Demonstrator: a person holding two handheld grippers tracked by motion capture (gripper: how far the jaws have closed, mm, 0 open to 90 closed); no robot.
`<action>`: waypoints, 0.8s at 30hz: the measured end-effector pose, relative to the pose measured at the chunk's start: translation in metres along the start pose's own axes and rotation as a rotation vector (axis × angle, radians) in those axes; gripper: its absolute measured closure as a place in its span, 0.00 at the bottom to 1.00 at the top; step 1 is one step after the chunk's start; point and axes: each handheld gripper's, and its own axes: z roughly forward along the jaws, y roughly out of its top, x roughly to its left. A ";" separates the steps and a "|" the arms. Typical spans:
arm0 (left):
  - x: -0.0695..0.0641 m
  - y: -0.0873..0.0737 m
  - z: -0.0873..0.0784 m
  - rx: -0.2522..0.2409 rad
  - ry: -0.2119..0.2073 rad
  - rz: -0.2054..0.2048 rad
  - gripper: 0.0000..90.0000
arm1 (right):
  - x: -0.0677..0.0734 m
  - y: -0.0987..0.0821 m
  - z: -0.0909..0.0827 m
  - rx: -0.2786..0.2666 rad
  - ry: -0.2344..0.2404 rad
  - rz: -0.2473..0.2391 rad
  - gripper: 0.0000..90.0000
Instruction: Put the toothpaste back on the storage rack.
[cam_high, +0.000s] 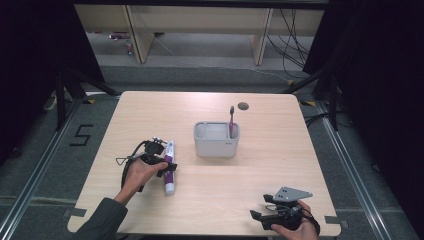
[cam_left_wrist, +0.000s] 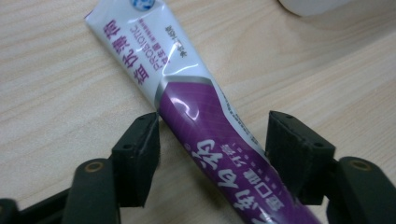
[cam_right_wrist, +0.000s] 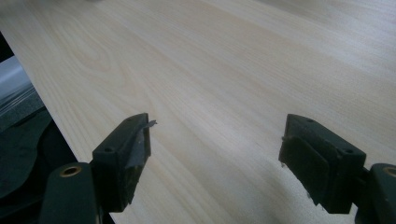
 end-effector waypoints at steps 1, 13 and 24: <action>-0.001 0.000 0.000 0.012 0.003 0.007 0.44 | 0.000 0.000 0.000 0.000 0.002 0.001 0.27; -0.001 -0.002 -0.005 0.060 0.029 0.094 0.62 | 0.000 0.000 0.000 0.001 0.002 0.002 0.27; -0.002 0.000 -0.006 0.099 0.035 0.136 0.64 | 0.001 0.000 0.000 0.001 0.005 0.002 0.27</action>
